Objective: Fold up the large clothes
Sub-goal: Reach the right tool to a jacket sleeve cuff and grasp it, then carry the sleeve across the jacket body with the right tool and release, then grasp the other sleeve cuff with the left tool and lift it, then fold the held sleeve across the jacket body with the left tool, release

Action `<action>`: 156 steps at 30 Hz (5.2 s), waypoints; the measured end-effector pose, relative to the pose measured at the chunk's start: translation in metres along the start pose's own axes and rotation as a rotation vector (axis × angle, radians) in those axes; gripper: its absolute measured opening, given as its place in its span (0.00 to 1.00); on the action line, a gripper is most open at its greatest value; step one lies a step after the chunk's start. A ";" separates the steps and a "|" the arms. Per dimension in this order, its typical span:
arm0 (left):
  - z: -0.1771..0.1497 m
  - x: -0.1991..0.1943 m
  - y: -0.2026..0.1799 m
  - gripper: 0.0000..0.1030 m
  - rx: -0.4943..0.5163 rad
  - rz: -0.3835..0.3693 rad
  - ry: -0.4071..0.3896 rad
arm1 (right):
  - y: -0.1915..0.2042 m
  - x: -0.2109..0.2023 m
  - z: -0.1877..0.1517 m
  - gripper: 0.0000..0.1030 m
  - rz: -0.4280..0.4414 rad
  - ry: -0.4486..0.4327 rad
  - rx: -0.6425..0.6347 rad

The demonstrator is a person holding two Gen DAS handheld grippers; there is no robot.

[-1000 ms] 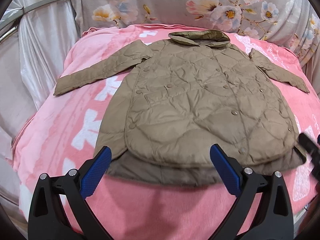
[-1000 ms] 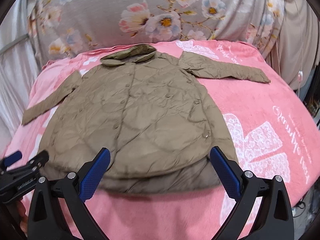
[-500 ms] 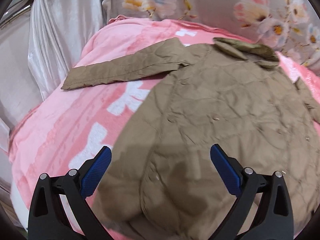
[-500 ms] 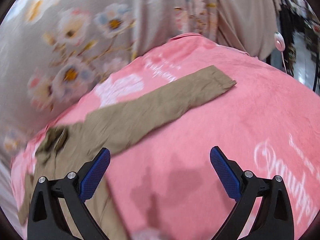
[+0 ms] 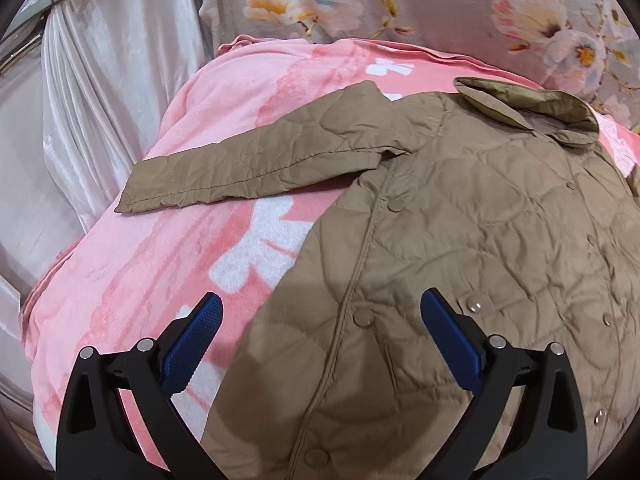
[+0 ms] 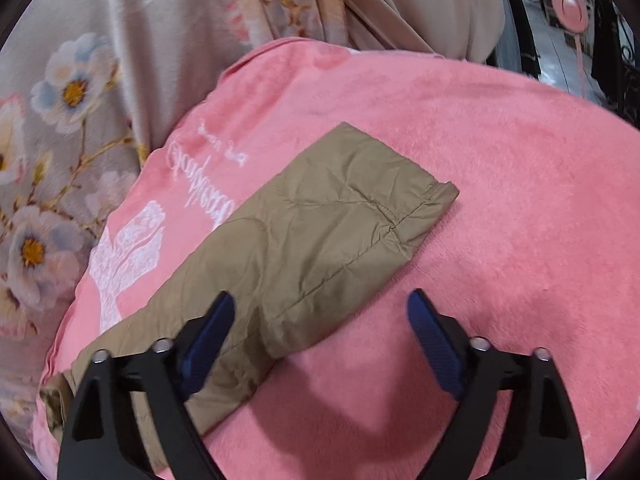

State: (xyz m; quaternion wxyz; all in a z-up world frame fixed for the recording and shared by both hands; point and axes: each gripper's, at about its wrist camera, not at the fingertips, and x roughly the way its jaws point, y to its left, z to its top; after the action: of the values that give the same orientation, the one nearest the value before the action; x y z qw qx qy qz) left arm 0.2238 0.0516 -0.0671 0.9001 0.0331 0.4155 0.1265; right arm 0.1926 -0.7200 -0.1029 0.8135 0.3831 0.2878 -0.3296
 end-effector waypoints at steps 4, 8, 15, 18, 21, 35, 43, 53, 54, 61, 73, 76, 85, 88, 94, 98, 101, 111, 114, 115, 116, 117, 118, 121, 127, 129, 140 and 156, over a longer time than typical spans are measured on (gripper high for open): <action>0.003 0.007 -0.002 0.94 -0.001 -0.004 0.006 | 0.005 0.004 0.006 0.29 0.005 -0.031 0.023; 0.005 0.011 -0.003 0.94 -0.006 -0.011 0.015 | 0.029 -0.018 0.011 0.09 0.094 -0.071 0.005; 0.009 0.014 0.002 0.94 -0.050 -0.033 0.043 | 0.167 -0.127 -0.033 0.07 0.380 -0.182 -0.395; 0.009 0.016 0.008 0.94 -0.071 -0.033 0.055 | 0.232 -0.163 -0.082 0.06 0.507 -0.151 -0.578; 0.004 0.018 0.016 0.94 -0.080 -0.020 0.070 | 0.282 -0.183 -0.149 0.06 0.636 -0.064 -0.728; -0.018 0.018 0.054 0.94 -0.157 -0.102 0.128 | 0.337 -0.153 -0.433 0.14 0.705 0.305 -1.199; 0.001 -0.003 0.033 0.95 -0.221 -0.433 0.091 | 0.286 -0.171 -0.420 0.64 0.817 0.394 -1.059; 0.017 0.041 -0.033 0.95 -0.285 -0.658 0.265 | 0.204 -0.120 -0.274 0.64 0.615 0.267 -0.568; 0.018 0.045 -0.036 0.95 -0.303 -0.656 0.269 | 0.196 -0.105 -0.257 0.64 0.584 0.267 -0.495; 0.034 0.055 -0.044 0.15 -0.254 -0.573 0.247 | 0.184 -0.027 -0.209 0.43 0.529 0.327 -0.234; 0.029 0.064 -0.054 0.06 -0.096 -0.460 0.163 | 0.221 -0.029 -0.222 0.01 0.364 0.183 -0.521; 0.023 0.063 -0.062 0.06 -0.047 -0.419 0.136 | 0.217 -0.012 -0.228 0.00 0.338 0.221 -0.528; 0.018 0.051 -0.066 0.16 0.039 -0.356 0.065 | 0.215 -0.043 -0.235 0.14 0.259 0.150 -0.591; 0.026 0.026 -0.046 0.25 -0.010 -0.379 0.041 | 0.216 -0.091 -0.244 0.14 0.308 0.050 -0.653; 0.050 -0.009 -0.062 0.30 -0.062 -0.501 -0.010 | 0.267 -0.128 -0.309 0.06 0.454 0.089 -0.851; 0.040 0.018 -0.100 0.30 0.007 -0.476 0.072 | 0.285 -0.115 -0.351 0.05 0.425 0.127 -0.950; 0.027 0.038 -0.109 0.31 0.013 -0.468 0.108 | 0.283 -0.100 -0.368 0.05 0.384 0.151 -0.981; 0.009 0.050 -0.114 0.32 0.027 -0.451 0.028 | 0.277 -0.082 -0.381 0.01 0.368 0.138 -0.982; 0.009 0.051 -0.113 0.32 0.023 -0.455 0.012 | 0.278 -0.080 -0.380 0.01 0.372 0.144 -0.976; 0.009 0.051 -0.112 0.32 0.010 -0.464 0.007 | 0.278 -0.080 -0.380 0.01 0.374 0.146 -0.973; 0.009 0.050 -0.107 0.32 -0.010 -0.489 0.005 | 0.278 -0.079 -0.379 0.02 0.379 0.150 -0.968; 0.010 0.049 -0.100 0.32 -0.041 -0.520 0.011 | 0.277 -0.079 -0.378 0.02 0.387 0.155 -0.962; 0.011 0.047 -0.084 0.32 -0.105 -0.574 0.029 | 0.276 -0.079 -0.377 0.02 0.394 0.160 -0.955; 0.020 0.043 -0.023 0.49 -0.304 -0.645 0.042 | 0.270 -0.087 -0.370 0.11 0.424 0.169 -0.926; 0.044 0.065 0.151 0.86 -0.629 -0.364 -0.051 | 0.236 -0.135 -0.359 0.52 0.462 0.112 -0.889; 0.047 0.086 0.200 0.86 -0.697 -0.253 -0.042 | 0.225 -0.144 -0.359 0.53 0.456 0.121 -0.890; 0.054 0.178 0.296 0.39 -0.912 -0.253 0.062 | 0.175 -0.160 -0.371 0.54 0.408 0.186 -0.819; 0.191 -0.054 0.012 0.03 -0.119 -0.645 -0.291 | 0.162 -0.174 -0.361 0.58 0.401 0.158 -0.770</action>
State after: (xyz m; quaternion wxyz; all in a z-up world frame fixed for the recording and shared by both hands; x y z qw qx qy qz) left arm 0.3326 0.0578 0.0994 0.9437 -0.1345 0.2642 -0.1464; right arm 0.1297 -0.2922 -0.1030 0.9204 0.1244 0.3707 -0.0036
